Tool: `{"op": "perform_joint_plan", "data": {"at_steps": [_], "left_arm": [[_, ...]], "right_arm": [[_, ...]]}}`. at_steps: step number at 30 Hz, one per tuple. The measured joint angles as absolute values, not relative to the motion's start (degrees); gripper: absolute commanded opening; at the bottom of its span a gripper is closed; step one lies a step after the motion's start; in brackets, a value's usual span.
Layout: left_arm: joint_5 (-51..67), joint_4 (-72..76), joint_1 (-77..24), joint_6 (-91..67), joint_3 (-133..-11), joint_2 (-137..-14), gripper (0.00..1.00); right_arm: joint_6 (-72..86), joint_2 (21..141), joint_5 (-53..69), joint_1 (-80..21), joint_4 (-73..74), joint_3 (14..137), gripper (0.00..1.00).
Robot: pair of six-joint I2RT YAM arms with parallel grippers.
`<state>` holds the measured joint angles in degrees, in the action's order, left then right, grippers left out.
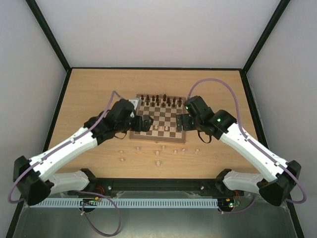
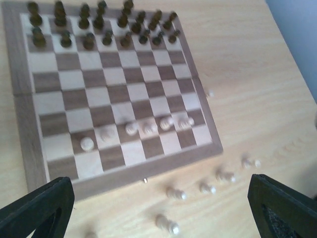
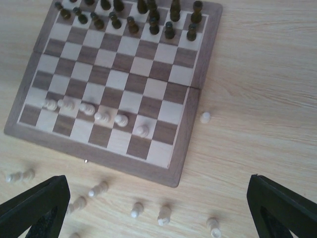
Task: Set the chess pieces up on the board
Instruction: Pick up the chess piece at the center of the board.
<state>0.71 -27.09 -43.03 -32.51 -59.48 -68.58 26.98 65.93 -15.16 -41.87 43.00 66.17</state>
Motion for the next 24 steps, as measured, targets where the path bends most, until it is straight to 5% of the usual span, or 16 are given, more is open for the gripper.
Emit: {"op": "perform_joint_plan", "data": {"at_steps": [7, 16, 24], "left_arm": [[0.4, -25.56, -46.3, -35.66, -50.72, -56.27, 0.99], [-0.84, -23.24, -46.35, -38.09, -39.88, -39.27, 0.99], [-0.16, -21.85, -46.35, -38.06, -36.88, -39.42, 0.99]], "right_arm": [[27.66, 74.15, -11.86, -32.86, 40.47, 68.23, 0.99], [28.16, 87.29, -4.99, -22.98, 36.69, 66.19, 0.77], [28.58, 91.92, -4.36, -23.0, 33.93, 64.4, 0.58]]}}
